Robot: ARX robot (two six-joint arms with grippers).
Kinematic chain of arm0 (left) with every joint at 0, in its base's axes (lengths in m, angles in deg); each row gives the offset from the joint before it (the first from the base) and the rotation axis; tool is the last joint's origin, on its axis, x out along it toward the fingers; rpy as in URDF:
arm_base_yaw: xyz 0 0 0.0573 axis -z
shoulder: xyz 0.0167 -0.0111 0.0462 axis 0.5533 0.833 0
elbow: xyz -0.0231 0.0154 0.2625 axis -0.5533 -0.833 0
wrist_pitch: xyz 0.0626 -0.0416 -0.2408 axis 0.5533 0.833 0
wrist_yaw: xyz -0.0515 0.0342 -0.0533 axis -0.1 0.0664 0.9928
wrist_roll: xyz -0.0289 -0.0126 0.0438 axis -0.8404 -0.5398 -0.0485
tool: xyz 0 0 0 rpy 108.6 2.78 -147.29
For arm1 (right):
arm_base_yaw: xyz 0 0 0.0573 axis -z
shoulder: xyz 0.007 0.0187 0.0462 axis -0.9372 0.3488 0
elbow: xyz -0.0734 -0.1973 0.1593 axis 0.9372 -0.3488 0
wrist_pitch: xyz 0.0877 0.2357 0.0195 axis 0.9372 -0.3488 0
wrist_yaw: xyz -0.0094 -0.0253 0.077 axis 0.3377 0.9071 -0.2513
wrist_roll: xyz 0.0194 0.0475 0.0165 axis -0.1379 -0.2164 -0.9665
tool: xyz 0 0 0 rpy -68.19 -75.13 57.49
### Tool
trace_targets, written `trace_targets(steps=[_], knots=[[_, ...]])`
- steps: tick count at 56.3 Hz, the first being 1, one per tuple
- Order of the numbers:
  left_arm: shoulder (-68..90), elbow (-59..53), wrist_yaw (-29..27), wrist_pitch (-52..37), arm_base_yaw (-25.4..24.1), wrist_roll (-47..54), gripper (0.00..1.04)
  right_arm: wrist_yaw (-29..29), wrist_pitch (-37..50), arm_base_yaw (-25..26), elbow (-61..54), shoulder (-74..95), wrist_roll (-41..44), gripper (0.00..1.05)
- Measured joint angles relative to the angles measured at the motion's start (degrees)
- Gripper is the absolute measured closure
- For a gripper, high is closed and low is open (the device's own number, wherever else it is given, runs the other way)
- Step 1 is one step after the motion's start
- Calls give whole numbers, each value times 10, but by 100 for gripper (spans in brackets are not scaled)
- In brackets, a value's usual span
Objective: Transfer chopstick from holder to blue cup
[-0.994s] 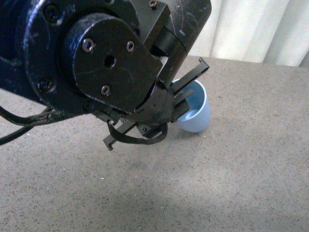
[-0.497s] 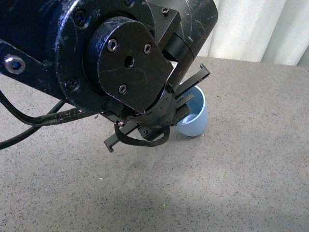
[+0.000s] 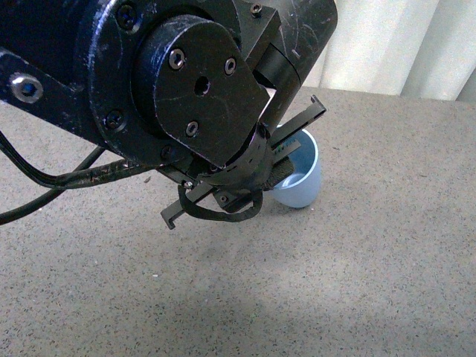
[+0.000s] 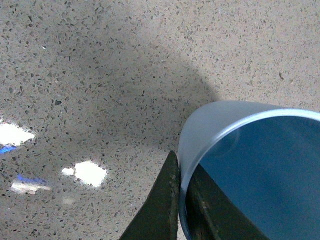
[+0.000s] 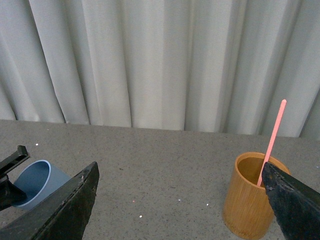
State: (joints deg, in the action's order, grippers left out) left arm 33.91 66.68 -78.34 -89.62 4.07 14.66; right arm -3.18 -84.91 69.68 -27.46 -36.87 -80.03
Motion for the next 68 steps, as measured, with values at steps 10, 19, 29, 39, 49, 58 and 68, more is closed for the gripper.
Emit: trace_targets(steps=[10, 19, 29, 39, 49, 58, 68], knots=[[0, 1, -2, 0, 0, 5, 85, 0, 0, 0, 0, 0, 0, 9], [0, 3, -3, 0, 0, 5, 88, 0, 0, 0, 0, 0, 0, 9], [0, 5, -3, 0, 0, 9, 54, 0, 0, 0, 0, 0, 0, 9], [0, 12, -3, 0, 0, 10, 23, 0, 0, 0, 0, 0, 0, 9], [0, 27, -4, 8, 4, 13, 7, 0, 0, 0, 0, 0, 0, 9], [0, 34, -7, 11, 4, 15, 7, 0, 0, 0, 0, 0, 0, 9], [0, 37, -8, 15, 3, 15, 7, 0, 0, 0, 0, 0, 0, 9]])
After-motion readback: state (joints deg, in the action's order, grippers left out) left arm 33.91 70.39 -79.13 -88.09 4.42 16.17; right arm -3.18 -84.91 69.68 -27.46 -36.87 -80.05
